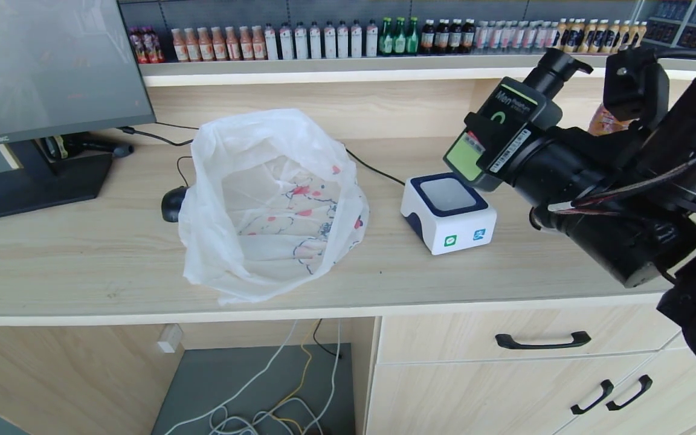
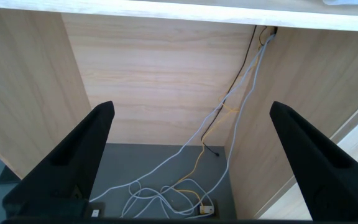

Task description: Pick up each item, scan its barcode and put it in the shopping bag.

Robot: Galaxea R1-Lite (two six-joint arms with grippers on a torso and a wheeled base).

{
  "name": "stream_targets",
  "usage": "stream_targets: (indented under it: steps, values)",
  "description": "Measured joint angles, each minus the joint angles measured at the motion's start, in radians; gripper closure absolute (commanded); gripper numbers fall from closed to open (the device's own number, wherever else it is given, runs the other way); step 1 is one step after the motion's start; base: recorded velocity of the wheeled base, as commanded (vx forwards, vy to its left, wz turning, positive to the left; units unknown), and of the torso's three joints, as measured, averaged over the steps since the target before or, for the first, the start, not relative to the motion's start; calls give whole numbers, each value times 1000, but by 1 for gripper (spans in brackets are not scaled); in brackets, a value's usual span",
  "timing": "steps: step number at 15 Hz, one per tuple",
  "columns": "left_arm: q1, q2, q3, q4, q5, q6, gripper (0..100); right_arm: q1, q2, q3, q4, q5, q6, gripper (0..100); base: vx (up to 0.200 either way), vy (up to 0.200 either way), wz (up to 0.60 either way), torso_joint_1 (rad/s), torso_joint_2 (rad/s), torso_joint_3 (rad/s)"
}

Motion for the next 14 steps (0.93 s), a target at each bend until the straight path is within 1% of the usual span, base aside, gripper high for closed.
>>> stream_targets:
  steps: [1, 2, 5, 6, 8, 11, 14]
  values:
    - [0, 0, 0, 0, 0, 0, 0, 10, -10, 41, -67, 29, -73, 100, 0, 0, 0, 0, 0, 0]
    - [0, 0, 0, 0, 0, 0, 0, 19, -14, 87, -163, 64, -166, 100, 0, 0, 0, 0, 0, 0]
    - [0, 0, 0, 0, 0, 0, 0, 28, 29, 141, -392, 102, -290, 100, 0, 0, 0, 0, 0, 0]
    - [0, 0, 0, 0, 0, 1, 0, 29, 53, 146, -445, 134, -339, 100, 0, 0, 0, 0, 0, 0]
    - [0, 0, 0, 0, 0, 1, 0, 29, 95, 153, -471, 204, -433, 100, 0, 0, 0, 0, 0, 0]
    - [0, 0, 0, 0, 0, 0, 0, 20, 150, 142, -490, 227, -509, 100, 0, 0, 0, 0, 0, 0]
    - [0, 0, 0, 0, 0, 2, 0, 19, 207, 85, -506, 235, -508, 100, 0, 0, 0, 0, 0, 0]
